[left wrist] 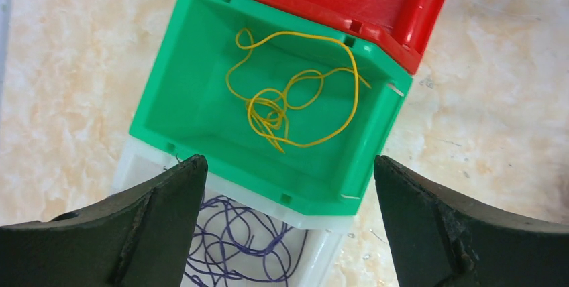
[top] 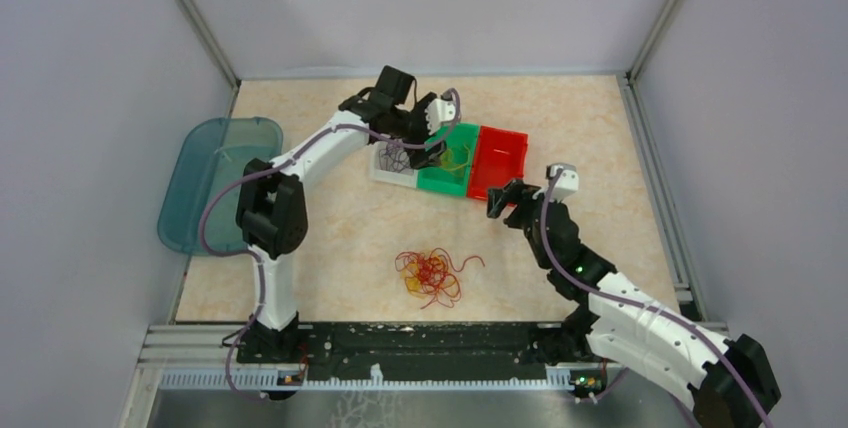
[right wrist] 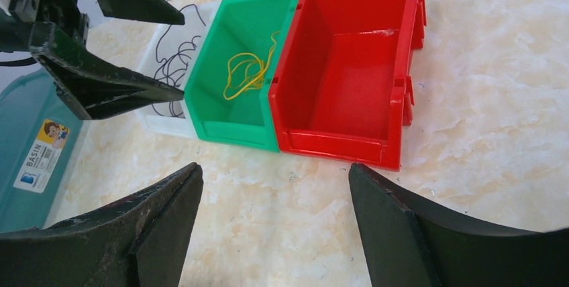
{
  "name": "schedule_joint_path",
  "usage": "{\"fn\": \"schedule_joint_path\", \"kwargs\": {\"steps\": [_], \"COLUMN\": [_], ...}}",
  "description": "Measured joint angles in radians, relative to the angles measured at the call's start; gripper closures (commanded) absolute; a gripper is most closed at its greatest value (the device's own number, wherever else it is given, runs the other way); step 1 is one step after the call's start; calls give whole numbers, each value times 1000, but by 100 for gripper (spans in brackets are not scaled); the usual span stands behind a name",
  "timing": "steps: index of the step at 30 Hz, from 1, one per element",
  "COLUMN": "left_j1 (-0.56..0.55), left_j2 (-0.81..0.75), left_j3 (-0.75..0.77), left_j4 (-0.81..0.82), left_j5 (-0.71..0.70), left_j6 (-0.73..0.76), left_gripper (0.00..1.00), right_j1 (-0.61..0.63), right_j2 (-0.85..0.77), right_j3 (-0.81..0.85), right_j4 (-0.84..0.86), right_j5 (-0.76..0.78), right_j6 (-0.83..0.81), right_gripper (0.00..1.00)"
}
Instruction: Untangle the cables
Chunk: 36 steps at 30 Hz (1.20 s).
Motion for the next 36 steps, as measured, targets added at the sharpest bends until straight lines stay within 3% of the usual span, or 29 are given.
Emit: {"fn": "schedule_joint_path", "kwargs": {"steps": [8, 15, 20, 28, 36], "left_j1": [18, 3, -17, -23, -23], "left_j2": [-73, -340, -432, -546, -595], "left_j3": [-24, -275, -418, -636, -683], "left_j4": [-118, -270, -377, -367, -304], "left_j5": [50, 75, 97, 98, 90], "left_j6": [58, 207, 264, 245, 203], "left_gripper": [1, 4, 7, 14, 14], "right_j1": [0, 0, -2, 29, 126], "right_j2": [77, 200, 254, 372, 500], "right_j3": [2, 5, 26, 90, 132], "right_j4": [7, 29, 51, 79, 37], "right_j5": [-83, -178, -322, -633, -718], "right_j6": [0, 18, 6, -64, -109], "right_gripper": [20, 24, 21, 26, 31]}}
